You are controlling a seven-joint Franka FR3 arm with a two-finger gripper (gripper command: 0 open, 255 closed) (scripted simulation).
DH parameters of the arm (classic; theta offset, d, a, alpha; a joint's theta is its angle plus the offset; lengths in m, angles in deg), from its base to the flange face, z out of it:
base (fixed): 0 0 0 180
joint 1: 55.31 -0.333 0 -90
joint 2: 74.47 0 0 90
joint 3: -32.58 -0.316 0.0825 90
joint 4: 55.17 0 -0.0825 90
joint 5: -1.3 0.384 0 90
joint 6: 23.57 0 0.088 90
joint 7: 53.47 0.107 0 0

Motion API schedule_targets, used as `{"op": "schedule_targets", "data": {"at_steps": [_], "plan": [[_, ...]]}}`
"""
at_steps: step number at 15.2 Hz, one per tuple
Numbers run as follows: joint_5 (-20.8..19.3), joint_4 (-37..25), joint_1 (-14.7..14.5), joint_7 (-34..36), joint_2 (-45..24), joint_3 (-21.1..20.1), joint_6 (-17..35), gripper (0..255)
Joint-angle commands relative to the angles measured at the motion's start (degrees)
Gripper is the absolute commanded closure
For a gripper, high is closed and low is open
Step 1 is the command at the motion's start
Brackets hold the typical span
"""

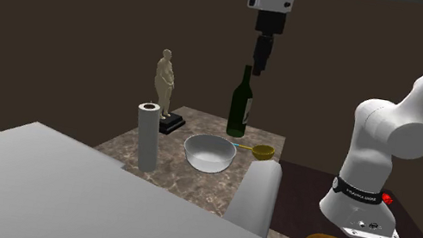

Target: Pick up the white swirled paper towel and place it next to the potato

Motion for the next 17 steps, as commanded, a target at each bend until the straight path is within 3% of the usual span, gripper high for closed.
{"op": "schedule_targets", "data": {"at_steps": [1, 9, 17], "plan": [[0.49, -1.95, -0.22, 1.50, -4.10, -0.88, 2.18, 0], [1.08, -11.83, -1.05, 7.44, -20.65, -4.12, 8.83, 0], [-0.37, -26.73, -2.32, 13.07, -38.10, -6.20, 11.36, 0]]}}
